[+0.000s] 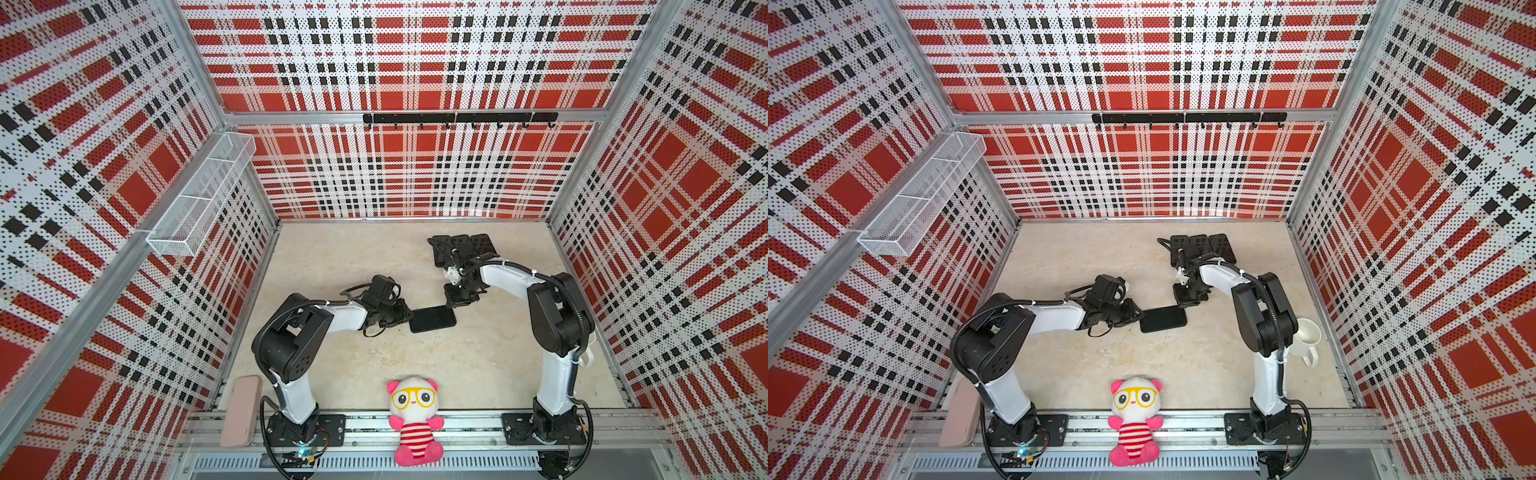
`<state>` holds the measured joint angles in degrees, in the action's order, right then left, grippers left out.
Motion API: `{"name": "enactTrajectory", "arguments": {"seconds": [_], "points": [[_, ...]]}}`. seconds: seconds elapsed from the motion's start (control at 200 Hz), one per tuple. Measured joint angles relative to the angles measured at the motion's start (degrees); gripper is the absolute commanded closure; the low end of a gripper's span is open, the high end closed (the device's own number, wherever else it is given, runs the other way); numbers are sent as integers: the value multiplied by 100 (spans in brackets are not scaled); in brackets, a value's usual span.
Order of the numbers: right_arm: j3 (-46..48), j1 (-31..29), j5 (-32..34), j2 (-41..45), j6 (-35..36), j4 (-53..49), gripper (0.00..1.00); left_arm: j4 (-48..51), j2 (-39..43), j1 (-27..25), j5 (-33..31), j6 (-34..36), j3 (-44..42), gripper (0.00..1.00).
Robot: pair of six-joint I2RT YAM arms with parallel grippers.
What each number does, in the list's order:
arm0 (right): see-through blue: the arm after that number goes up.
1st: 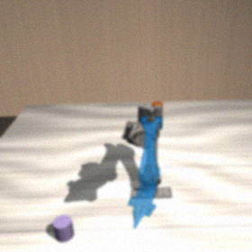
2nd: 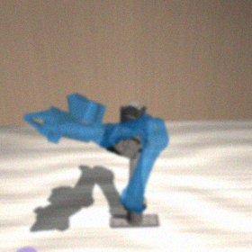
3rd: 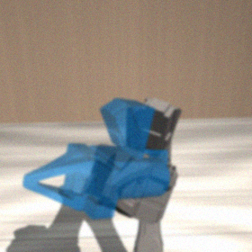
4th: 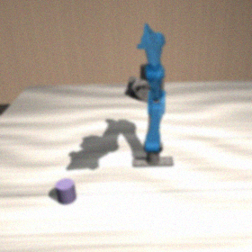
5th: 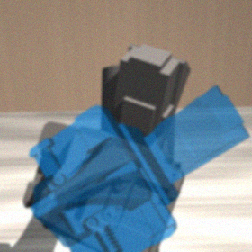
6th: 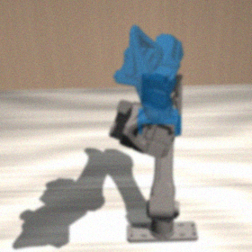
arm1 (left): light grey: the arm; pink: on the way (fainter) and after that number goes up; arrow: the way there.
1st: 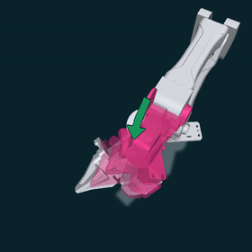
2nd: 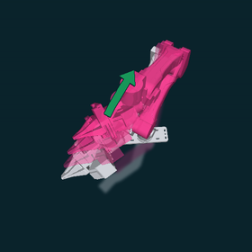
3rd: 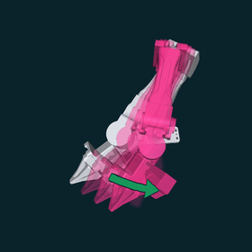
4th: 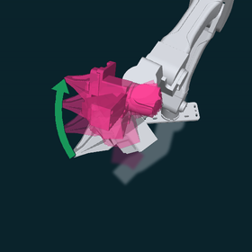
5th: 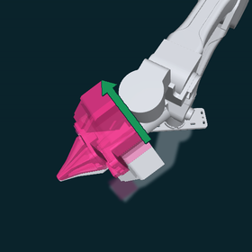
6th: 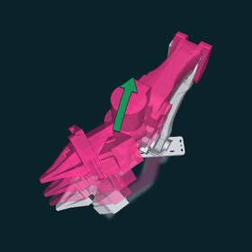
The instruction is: Put the phone into the phone case
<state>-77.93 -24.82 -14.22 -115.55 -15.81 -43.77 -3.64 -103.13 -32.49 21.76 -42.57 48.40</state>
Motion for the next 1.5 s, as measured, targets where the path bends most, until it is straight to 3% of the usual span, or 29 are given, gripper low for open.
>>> {"name": "enactTrajectory", "arguments": {"seconds": [0.371,0.601,0.746,0.967,1.252,1.363,1.503], "points": [[-120,-59,92,-216,-138,138,87,44,-164,63,-170,52,234,76],[-267,-800,-833,-837,-302,2186,88,-319,-481,-168,28,66,439,76],[11,-761,-960,-734,-420,2719,83,-275,-470,-170,125,70,422,76],[92,-472,-555,-186,-435,1829,82,-229,-435,-122,107,101,422,75],[20,313,170,293,-225,378,84,186,-39,-92,-232,201,380,64],[94,391,334,640,-44,264,89,251,330,-81,-341,216,236,52],[621,387,313,1316,46,544,90,-140,929,-7,-260,59,-278,44]]}}
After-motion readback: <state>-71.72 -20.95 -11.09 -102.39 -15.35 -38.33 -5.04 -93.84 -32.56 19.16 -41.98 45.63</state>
